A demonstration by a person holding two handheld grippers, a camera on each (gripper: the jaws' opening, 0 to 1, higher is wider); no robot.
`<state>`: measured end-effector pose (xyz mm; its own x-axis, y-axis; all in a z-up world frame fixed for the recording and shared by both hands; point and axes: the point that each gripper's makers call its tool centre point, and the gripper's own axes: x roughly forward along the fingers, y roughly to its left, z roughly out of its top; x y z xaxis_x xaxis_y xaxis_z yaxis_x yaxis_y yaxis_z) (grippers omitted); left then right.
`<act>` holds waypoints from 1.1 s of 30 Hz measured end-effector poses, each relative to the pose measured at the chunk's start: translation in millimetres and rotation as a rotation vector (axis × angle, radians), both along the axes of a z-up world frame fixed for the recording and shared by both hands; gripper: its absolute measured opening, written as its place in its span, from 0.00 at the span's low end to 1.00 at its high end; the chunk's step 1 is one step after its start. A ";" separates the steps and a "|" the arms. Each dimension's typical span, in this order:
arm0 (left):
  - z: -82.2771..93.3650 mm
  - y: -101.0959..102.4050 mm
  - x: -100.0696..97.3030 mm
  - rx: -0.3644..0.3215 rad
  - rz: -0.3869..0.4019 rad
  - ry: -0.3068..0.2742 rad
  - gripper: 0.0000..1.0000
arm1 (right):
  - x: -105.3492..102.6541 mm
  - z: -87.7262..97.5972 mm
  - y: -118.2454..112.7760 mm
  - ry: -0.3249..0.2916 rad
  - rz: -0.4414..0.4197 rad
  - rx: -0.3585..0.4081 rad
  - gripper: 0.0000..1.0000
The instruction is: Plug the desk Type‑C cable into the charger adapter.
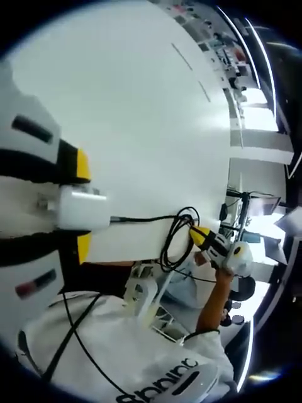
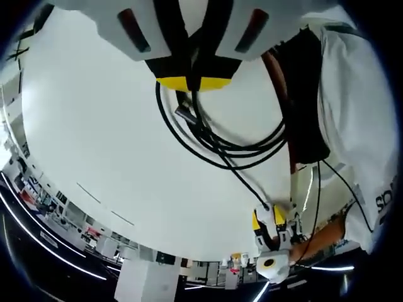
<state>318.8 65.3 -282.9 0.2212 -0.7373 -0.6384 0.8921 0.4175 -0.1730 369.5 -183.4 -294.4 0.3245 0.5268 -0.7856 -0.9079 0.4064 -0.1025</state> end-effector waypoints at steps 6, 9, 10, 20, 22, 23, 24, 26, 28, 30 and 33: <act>0.1 -0.8 7.4 -0.002 0.012 -0.001 0.27 | 9.6 0.1 -0.3 -0.009 -0.005 -0.005 0.02; 0.2 -0.5 11.1 -0.006 0.020 -0.005 0.27 | 14.0 0.2 -0.8 -0.014 -0.009 -0.004 0.02; 0.3 -0.3 12.6 -0.010 0.025 -0.006 0.27 | 14.1 0.0 -1.0 -0.016 -0.010 -0.004 0.02; -0.2 3.8 23.9 0.004 0.031 -0.015 0.27 | 23.0 0.6 2.7 -0.045 -0.014 -0.010 0.02; -0.4 5.7 28.8 0.006 0.034 -0.015 0.27 | 28.0 0.5 3.1 -0.048 -0.014 -0.012 0.02; -0.4 6.3 30.6 0.005 0.036 -0.015 0.27 | 28.8 0.5 3.0 -0.049 -0.015 -0.013 0.02; -0.3 6.8 32.0 0.004 0.037 -0.016 0.27 | 28.6 0.4 2.7 -0.050 -0.016 -0.013 0.02; -0.3 7.8 34.8 0.002 0.040 -0.015 0.27 | 30.5 0.3 2.9 -0.051 -0.018 -0.013 0.02; -0.1 9.3 38.1 0.001 0.042 -0.013 0.27 | 35.5 0.2 4.0 -0.056 -0.022 -0.012 0.02; -0.1 11.1 42.0 0.006 0.040 -0.013 0.27 | 38.2 0.1 5.2 -0.062 -0.024 -0.017 0.02; -0.7 8.9 40.3 0.019 0.041 -0.019 0.27 | 45.1 1.0 6.5 -0.069 -0.022 -0.027 0.02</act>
<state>359.1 74.1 -283.6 0.2636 -0.7153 -0.6473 0.8770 0.4571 -0.1480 414.6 -176.9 -293.3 0.3895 0.4980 -0.7748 -0.8893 0.4222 -0.1757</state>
